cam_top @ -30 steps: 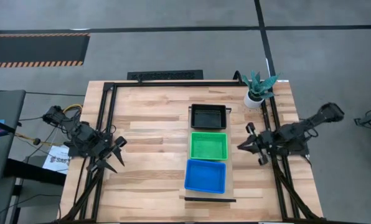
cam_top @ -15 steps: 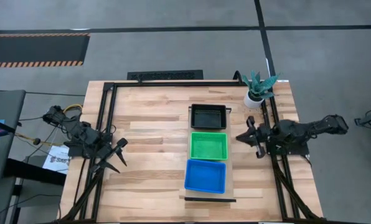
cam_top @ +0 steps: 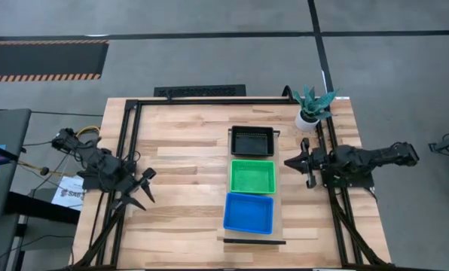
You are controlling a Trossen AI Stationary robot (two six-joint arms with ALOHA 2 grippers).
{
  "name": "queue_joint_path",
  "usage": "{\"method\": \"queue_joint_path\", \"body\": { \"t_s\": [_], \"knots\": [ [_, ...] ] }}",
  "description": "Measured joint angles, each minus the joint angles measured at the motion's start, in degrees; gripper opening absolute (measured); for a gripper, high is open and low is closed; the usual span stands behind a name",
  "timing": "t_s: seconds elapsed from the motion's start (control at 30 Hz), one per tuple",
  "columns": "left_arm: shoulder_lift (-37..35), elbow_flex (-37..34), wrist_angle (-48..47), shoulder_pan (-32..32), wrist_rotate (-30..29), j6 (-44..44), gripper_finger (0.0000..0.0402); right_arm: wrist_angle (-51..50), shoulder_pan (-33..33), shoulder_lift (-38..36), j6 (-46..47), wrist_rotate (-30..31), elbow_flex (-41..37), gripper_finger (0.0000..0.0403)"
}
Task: Stack baskets on shelf by color
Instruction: Return to Home Position
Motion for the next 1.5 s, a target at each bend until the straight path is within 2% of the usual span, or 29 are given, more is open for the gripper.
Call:
{"method": "queue_joint_path", "body": {
  "t_s": [0.13,0.23,0.3,0.43,0.53,0.63,0.83,0.9,0.97,1.07,1.17,1.3,1.5],
  "knots": [
    [-0.1,0.0,0.0,0.7,2.9,0.0,0.0167,-0.1,-0.4,2.3,-1.4,0.0,0.0,0.0051],
    [-0.1,0.0,-0.2,0.9,2.5,-0.1,0.0167,-0.2,-0.5,4.3,-1.5,0.1,0.0,0.0051],
    [-0.1,0.0,-0.3,0.9,-1.0,0.7,0.0167,-0.3,-0.4,5.0,-1.5,0.1,0.0,0.0051],
    [0.2,0.1,-1.4,0.9,-11.8,0.5,0.0167,-0.4,-0.4,5.8,-1.5,0.1,0.0,0.0051],
    [0.2,0.6,-3.8,0.9,-14.6,0.3,0.0167,-0.5,-0.4,5.8,-1.5,0.1,0.0,0.0051],
    [0.2,0.6,-3.8,0.9,-12.7,3.0,0.0167,-0.5,-0.4,5.7,-1.5,0.1,0.0,0.0051],
    [0.0,0.6,-4.1,0.8,-1.4,10.2,0.0167,-0.5,-0.4,5.7,-1.5,0.1,0.0,0.0051],
    [0.0,0.6,-4.1,0.8,-1.9,10.4,0.0167,-0.5,-0.4,5.7,-1.4,0.1,0.0,0.0051],
    [0.0,0.6,-4.2,0.8,-5.9,10.3,0.0167,-0.5,-0.4,5.7,-1.4,0.2,0.0,0.0051],
    [0.0,0.6,-4.1,0.8,-13.1,4.0,0.0167,-0.6,-0.4,5.7,-1.4,0.2,0.0,0.0051],
    [0.0,0.6,-4.0,0.9,-17.1,-6.9,0.0167,-0.6,-0.4,5.7,-1.4,0.2,0.0,0.0051],
    [0.0,0.5,-4.0,0.9,-18.8,-15.1,0.0167,-0.6,-0.4,5.7,-1.4,0.2,-0.1,0.0051],
    [0.0,0.5,-4.0,0.9,-18.8,-15.9,0.0167,-0.6,-0.4,5.7,-1.4,0.2,-0.1,0.0051]
  ]
}}
